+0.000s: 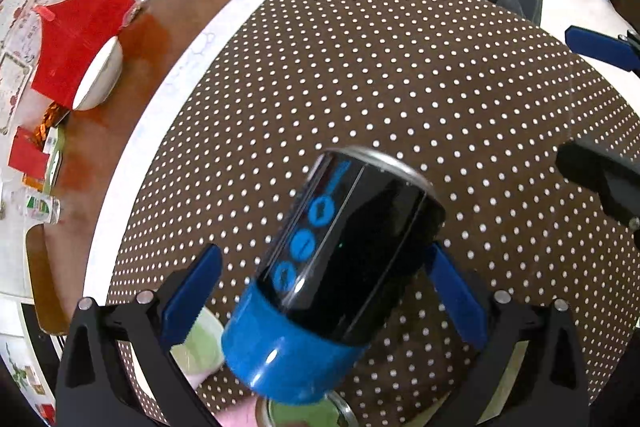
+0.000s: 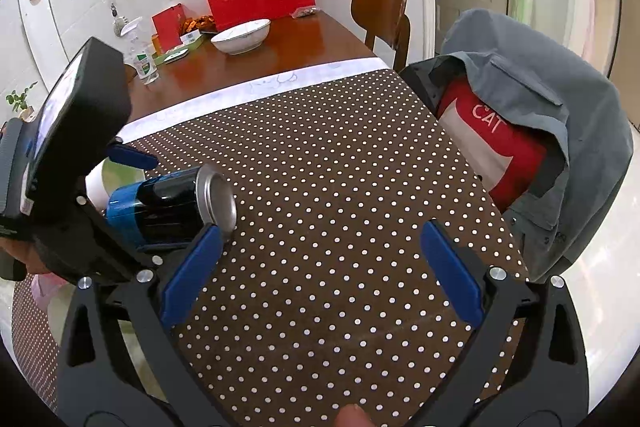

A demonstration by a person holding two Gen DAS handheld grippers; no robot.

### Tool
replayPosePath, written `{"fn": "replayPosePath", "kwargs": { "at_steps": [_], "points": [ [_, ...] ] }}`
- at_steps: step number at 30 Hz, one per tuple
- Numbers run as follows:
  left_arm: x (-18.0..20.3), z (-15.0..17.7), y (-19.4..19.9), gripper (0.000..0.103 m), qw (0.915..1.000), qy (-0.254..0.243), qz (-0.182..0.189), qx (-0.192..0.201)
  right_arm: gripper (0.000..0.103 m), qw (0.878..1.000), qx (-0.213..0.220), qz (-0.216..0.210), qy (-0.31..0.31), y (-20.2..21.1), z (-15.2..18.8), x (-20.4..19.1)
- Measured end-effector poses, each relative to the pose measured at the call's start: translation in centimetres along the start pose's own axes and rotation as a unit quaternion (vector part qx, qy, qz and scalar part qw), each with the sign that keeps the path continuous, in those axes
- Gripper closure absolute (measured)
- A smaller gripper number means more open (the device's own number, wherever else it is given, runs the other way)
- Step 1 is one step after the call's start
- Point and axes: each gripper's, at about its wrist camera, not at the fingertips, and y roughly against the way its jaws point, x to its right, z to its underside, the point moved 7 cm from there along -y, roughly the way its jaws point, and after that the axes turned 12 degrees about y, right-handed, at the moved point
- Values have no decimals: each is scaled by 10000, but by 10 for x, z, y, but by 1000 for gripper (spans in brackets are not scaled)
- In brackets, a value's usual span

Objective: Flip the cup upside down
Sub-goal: 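Lift the can with the left tool and turn it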

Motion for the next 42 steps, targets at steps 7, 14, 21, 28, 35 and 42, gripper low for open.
{"fn": "replayPosePath", "kwargs": {
  "at_steps": [7,14,21,28,35,42],
  "points": [
    [-5,-4,-4,32,9995,288,32,110,6,10000,-53,-3,-65,-1,6,2],
    [-16,-5,32,35,9956,706,-41,618,6,9999,85,16,-82,17,5,-1],
    [-21,12,92,36,9886,1002,-26,1124,6,9995,317,19,-43,48,0,-8],
    [-11,34,147,36,9806,1219,-67,1534,6,9981,607,-72,79,87,-2,-28],
    [1,103,190,36,9772,1346,-235,1623,6,9961,805,-280,230,120,9,-58],
    [25,195,193,36,9772,1575,-330,1383,6,9942,830,-539,426,140,42,-93]
  ]
}}
